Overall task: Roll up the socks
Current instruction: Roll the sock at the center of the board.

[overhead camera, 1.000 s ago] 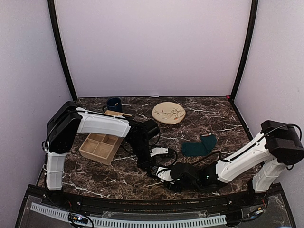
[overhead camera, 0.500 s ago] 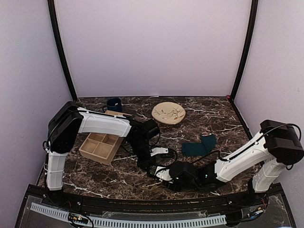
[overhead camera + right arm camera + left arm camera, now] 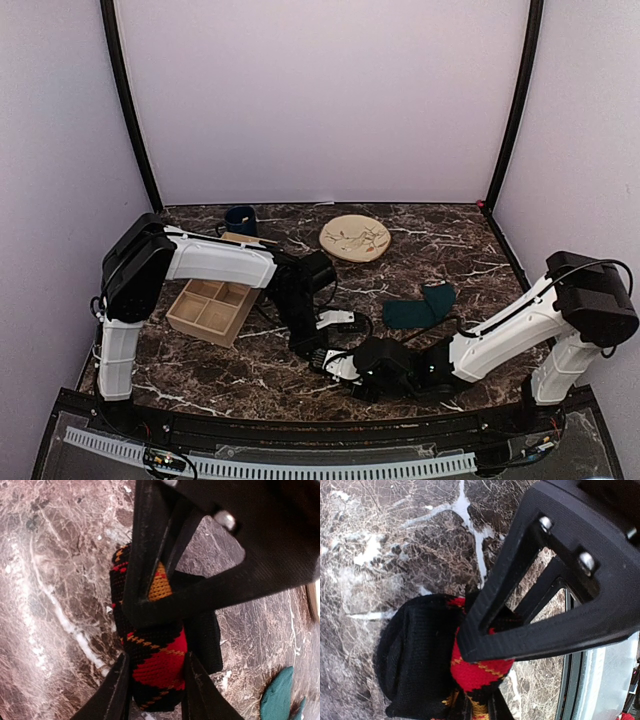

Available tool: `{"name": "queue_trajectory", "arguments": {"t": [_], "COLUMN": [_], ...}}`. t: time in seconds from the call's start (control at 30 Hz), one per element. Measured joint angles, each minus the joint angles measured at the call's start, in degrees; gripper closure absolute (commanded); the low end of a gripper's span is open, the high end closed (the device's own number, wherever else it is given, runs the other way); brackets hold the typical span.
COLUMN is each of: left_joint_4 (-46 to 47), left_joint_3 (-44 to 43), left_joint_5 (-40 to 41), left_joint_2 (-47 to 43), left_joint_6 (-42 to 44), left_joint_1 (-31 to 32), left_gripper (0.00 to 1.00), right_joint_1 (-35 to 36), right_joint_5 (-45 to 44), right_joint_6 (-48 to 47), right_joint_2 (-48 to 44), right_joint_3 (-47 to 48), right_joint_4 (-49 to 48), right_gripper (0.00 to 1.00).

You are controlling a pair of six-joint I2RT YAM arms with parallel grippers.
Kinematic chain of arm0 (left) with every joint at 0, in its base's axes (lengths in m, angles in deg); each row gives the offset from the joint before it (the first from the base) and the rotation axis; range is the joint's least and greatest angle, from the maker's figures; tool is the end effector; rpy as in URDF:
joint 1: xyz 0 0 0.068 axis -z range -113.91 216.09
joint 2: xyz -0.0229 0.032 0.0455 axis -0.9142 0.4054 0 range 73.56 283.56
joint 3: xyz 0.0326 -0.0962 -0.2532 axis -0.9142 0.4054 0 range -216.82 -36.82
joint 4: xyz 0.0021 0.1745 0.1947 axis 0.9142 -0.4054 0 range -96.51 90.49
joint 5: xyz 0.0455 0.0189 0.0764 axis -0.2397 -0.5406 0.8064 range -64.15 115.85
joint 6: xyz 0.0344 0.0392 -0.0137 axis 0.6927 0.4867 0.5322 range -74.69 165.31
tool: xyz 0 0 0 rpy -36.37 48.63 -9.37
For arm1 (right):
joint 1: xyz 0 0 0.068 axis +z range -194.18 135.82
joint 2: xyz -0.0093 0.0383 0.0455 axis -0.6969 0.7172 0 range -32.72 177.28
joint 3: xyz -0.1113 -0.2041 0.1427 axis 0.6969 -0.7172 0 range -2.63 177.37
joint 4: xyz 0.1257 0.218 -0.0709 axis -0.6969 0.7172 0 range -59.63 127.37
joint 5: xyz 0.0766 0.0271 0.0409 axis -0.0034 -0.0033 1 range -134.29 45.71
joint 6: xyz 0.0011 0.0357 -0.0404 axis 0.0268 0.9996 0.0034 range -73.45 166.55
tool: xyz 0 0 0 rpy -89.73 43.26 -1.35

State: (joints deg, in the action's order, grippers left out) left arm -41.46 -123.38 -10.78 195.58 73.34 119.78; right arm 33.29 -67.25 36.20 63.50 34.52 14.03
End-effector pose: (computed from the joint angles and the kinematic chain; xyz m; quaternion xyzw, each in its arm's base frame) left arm 0.2296 -0.3484 0.1441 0.6435 0.6911 -0.3276 0.0322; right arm 0.0797 0.2942 0.1242 -0.5652 0.7022 0.0652 0.4282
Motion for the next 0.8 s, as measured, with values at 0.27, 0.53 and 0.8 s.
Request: {"name": "queue_trajectory", "arguments": {"t": [0.27,0.53,0.8], "left_joint_4": [-0.1,-0.4,-0.5], "left_joint_3": [0.0,-0.4,-0.7], "left_joint_5": [0.2,1.5,3.7], "left_joint_2": [0.1,0.1,0.1], "left_joint_6": [0.0,-1.9,-3.5], "left_joint_1": [-0.2,-0.5,-0.6], "left_gripper": [0.89,0.75,0.66], "right_joint_1": [-0.4,-1.9,-2.5], "right_joint_5": [1.4,3.8,5.0], "right_joint_6": [1.0,2.6,4.3], "right_joint_2": [0.3,0.4,0.7], "right_joint_3": [0.3,1.0,1.6], "right_joint_4": [0.3,1.0,1.8], "right_gripper": [0.9,0.96,0.98]}}
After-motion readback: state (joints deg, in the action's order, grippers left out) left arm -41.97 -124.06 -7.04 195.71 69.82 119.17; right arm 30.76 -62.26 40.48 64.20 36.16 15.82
